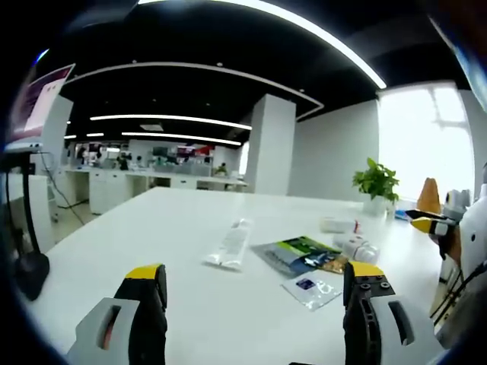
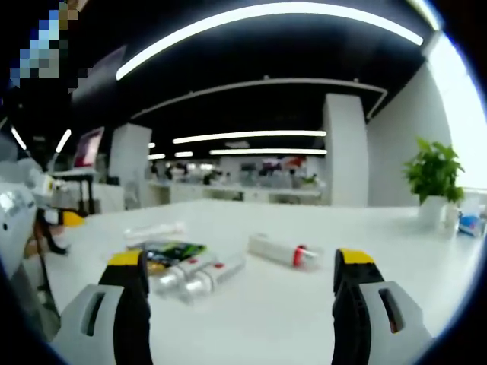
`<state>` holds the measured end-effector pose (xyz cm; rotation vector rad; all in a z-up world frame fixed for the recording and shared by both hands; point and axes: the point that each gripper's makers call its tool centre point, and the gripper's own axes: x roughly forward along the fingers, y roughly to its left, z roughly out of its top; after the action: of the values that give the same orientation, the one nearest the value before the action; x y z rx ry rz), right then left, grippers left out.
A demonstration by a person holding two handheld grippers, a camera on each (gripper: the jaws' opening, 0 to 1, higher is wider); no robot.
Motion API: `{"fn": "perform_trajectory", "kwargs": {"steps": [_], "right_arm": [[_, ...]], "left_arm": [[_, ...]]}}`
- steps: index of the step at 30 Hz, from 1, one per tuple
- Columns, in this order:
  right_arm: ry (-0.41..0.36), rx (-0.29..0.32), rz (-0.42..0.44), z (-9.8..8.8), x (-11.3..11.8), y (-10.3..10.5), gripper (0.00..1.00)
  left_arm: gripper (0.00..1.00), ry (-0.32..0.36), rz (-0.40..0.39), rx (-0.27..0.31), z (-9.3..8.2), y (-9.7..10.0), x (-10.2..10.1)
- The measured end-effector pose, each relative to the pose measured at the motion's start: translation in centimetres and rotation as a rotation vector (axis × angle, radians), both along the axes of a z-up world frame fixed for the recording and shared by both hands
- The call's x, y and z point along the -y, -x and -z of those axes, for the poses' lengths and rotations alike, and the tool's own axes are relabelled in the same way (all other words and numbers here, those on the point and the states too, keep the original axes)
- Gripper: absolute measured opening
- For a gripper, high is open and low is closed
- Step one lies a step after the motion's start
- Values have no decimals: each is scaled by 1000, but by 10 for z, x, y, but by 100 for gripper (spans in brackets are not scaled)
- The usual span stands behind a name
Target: Arrange the skincare products in the storage area until every visible bottle or jar stands upright without overlapping.
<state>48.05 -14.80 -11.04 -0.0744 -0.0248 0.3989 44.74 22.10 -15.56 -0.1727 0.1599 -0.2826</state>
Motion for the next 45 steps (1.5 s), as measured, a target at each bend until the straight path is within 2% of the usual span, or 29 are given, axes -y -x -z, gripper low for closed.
{"fn": "perform_trajectory", "kwargs": {"steps": [4, 11, 18, 23, 32, 35, 39, 42, 45], "right_arm": [[-5, -6, -8, 1, 0, -4, 100], [47, -2, -33, -2, 0, -18, 99], [105, 31, -157, -11, -36, -28, 100], [127, 55, -233, -20, -63, -32, 99], [175, 57, -343, -15, -102, -33, 99], [178, 50, -366, -11, -110, -30, 99], [171, 42, -379, -5, -113, -26, 99], [163, 38, -373, -3, -111, -25, 99], [160, 36, -362, -2, -105, -23, 99]], "left_arm": [[99, -3, 4, -3, 0, 0, 0], [99, -23, 6, 0, -2, -7, -2], [98, -84, 33, 4, -8, -15, 4], [97, -104, 39, 17, -12, -24, 7], [97, -140, 23, -16, -3, -44, 1], [97, -147, 36, -56, 3, -50, -4], [97, -164, 37, -80, 8, -61, -8], [97, -246, 92, -117, 17, -70, -4], [97, -252, 118, -135, 20, -81, -1]]}}
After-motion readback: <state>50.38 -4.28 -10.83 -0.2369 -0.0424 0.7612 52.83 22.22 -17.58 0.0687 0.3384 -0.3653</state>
